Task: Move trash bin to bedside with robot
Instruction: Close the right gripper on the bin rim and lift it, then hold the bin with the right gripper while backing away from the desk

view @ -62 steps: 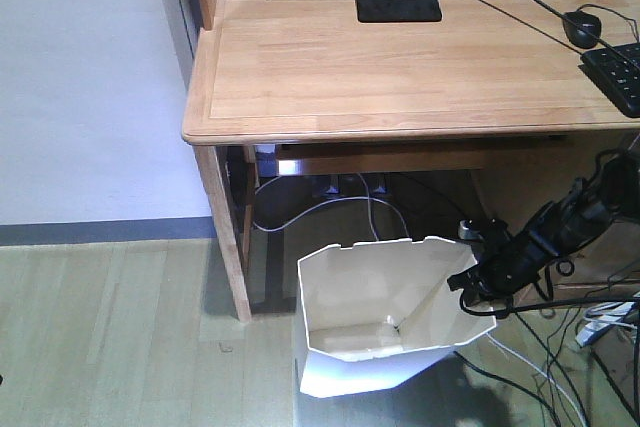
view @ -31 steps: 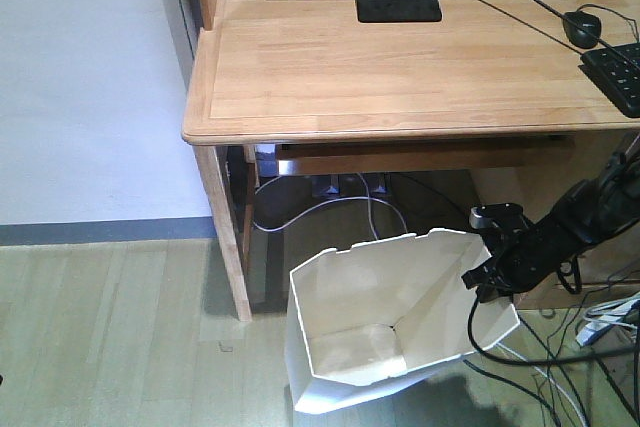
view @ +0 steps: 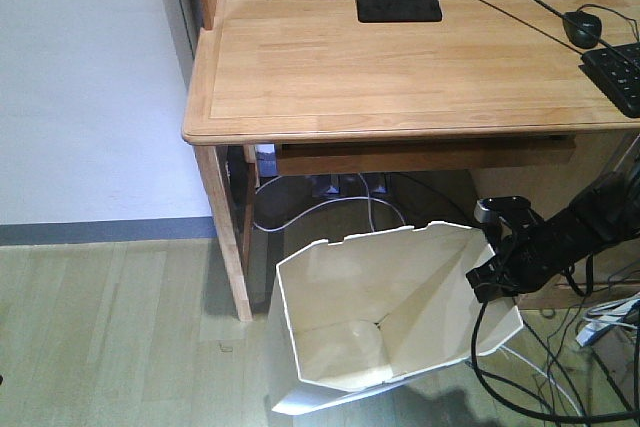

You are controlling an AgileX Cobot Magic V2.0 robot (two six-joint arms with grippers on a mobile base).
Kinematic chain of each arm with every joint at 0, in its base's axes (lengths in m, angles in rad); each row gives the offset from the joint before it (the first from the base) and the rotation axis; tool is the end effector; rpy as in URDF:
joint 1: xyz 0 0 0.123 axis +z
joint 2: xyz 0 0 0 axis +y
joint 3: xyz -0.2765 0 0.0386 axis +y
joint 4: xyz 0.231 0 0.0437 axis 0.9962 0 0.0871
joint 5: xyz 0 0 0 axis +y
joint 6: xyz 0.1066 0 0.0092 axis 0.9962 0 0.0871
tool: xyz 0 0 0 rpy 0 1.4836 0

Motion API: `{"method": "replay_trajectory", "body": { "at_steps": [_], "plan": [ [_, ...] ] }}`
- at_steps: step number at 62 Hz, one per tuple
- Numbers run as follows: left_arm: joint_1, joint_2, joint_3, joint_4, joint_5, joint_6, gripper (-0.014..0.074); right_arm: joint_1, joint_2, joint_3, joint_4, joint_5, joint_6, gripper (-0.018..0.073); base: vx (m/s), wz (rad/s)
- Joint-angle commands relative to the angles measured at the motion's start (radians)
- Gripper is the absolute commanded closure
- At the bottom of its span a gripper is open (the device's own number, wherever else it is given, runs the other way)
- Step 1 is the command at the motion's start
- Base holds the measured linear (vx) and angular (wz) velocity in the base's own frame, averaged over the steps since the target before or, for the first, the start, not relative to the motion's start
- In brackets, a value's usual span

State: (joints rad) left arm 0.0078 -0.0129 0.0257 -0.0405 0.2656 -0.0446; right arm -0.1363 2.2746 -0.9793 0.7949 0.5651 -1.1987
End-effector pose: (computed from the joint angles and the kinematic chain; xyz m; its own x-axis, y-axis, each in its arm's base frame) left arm 0.0596 -0.0007 0.1783 -0.1894 -0.0851 -0.9782 -0.0132 0.9964 -0.0841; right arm 0.3104 -0.0012 -0.0003 -0.9424 -0.3081 -0.1302 -0.3344 0.8697 0.3630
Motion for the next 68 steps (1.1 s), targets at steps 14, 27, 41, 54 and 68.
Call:
{"method": "replay_trajectory", "body": {
  "at_steps": [14,27,41,54,68],
  "plan": [
    [0.0,-0.014,0.012,-0.004,-0.069,-0.006,0.0602,-0.002,-0.074,-0.012,0.071,0.273,-0.012,0.0564,0.0,0.0],
    [0.0,-0.014,0.012,-0.004,-0.069,-0.006,0.0602,-0.002,-0.074,-0.012,0.071,0.273,-0.012,0.0564,0.0,0.0],
    [0.0,-0.014,0.012,-0.004,-0.069,-0.006,0.0602,-0.002,-0.074,-0.012,0.071,0.273,-0.022,0.0564,-0.01,0.05],
    [0.0,-0.014,0.012,-0.004,-0.069,-0.006,0.0602,-0.002,-0.074,-0.012,0.07,0.272,-0.022,0.0564,-0.04,0.16],
    [0.0,-0.014,0.012,-0.004,-0.069,-0.006,0.0602,-0.002,-0.074,-0.012,0.07,0.273,-0.022,0.0564,-0.04,0.28]
  ]
}}
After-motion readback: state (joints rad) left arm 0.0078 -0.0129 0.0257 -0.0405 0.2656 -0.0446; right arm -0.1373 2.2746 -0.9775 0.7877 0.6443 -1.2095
